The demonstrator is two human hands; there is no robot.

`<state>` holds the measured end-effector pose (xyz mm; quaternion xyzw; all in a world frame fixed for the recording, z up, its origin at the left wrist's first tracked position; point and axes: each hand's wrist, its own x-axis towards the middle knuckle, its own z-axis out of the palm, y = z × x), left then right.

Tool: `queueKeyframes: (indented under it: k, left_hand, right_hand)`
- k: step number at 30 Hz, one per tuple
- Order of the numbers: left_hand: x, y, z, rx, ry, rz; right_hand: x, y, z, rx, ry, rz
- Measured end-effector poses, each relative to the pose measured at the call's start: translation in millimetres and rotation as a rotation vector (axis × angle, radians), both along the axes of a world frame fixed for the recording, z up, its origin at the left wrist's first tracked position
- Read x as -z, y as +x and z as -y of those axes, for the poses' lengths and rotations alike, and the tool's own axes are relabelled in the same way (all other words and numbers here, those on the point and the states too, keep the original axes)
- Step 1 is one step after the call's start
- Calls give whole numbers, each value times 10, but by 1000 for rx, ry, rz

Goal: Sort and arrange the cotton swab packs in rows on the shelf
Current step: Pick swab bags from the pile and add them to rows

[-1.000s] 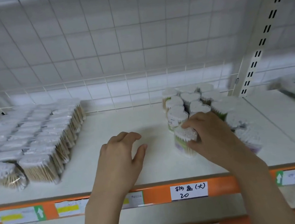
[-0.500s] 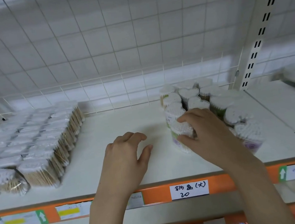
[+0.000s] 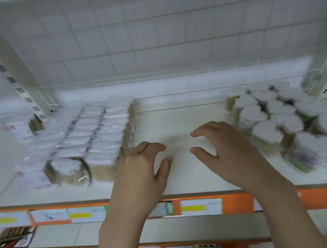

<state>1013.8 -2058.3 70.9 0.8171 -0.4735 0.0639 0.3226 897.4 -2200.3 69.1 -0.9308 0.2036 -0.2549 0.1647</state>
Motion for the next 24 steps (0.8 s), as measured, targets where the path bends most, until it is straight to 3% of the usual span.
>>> queueKeyframes:
  k: [13, 24]
  left_hand:
    - [-182, 1701, -2302, -185, 12, 68]
    - [67, 2533, -3299, -399, 34, -35]
  right_hand:
    - [-197, 1784, -2103, -177, 13, 23]
    - [-61, 2691, -2754, -280, 29, -121]
